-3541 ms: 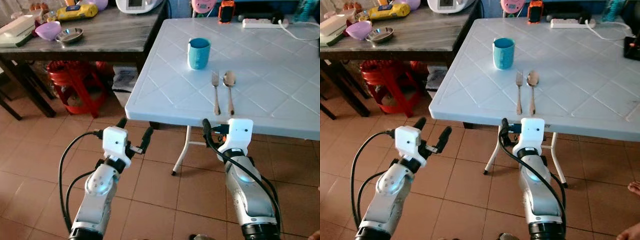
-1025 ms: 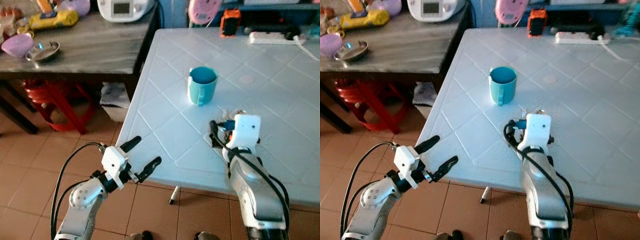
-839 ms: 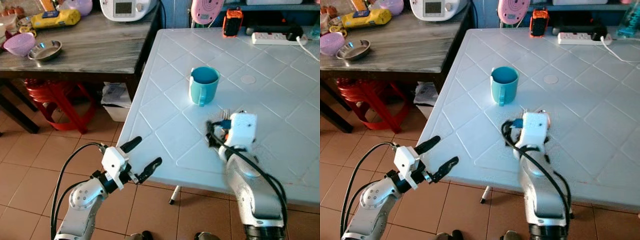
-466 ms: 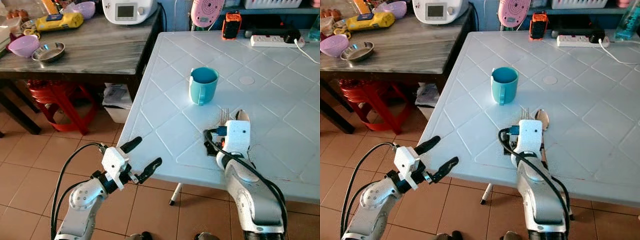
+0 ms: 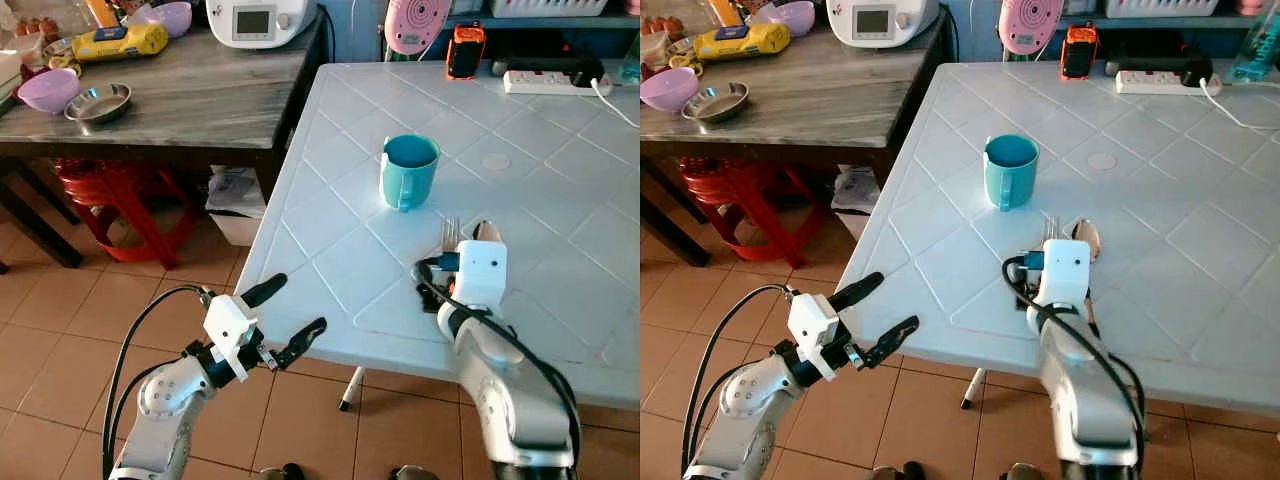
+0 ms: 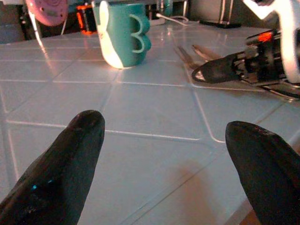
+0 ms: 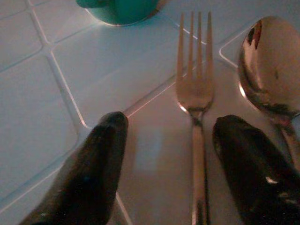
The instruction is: Setting the table
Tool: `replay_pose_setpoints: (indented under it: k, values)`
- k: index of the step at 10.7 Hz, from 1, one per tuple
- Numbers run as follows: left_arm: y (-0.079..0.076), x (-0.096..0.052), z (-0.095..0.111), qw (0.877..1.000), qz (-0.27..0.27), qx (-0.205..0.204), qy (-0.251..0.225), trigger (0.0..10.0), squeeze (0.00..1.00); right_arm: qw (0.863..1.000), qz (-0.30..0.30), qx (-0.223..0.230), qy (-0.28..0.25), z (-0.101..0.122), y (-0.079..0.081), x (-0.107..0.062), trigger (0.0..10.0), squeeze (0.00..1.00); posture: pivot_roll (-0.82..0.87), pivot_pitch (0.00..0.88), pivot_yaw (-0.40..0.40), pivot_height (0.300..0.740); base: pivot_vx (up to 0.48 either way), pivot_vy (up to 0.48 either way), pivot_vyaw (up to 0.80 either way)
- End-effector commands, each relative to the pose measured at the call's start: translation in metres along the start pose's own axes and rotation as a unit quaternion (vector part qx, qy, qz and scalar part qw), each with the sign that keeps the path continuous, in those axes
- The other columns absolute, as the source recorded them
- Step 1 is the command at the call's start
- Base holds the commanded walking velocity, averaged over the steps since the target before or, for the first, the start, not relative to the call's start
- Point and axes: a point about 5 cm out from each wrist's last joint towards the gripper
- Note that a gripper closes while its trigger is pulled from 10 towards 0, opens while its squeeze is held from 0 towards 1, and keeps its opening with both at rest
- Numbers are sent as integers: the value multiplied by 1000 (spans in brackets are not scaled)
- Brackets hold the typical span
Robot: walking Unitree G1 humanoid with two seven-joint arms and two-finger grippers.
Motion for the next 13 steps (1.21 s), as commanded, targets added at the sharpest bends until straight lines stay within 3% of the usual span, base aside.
replay_pose_setpoints:
  k: [1, 13]
  values:
    - [1, -3, -1, 1000, -6, -2, 7, 10000, 0, 999, -19, 2, 46, -17, -11, 5, 0, 0, -148, 156, 113, 740, 0, 0, 0]
    - [-4, -5, -4, 997, -57, 9, 47, 10000, 0, 997, -7, 1, 83, -33, -13, 10, 0, 0, -147, 163, 120, 740, 0, 0, 0]
Point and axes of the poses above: a point about 5 cm out from each wrist's last joint towards the gripper, its own x axis pointing out of the wrist towards the gripper, its own z axis along the axis of the wrist's last joint, y = z × x, and after that the axes turned 8 degrees about -x, right-handed
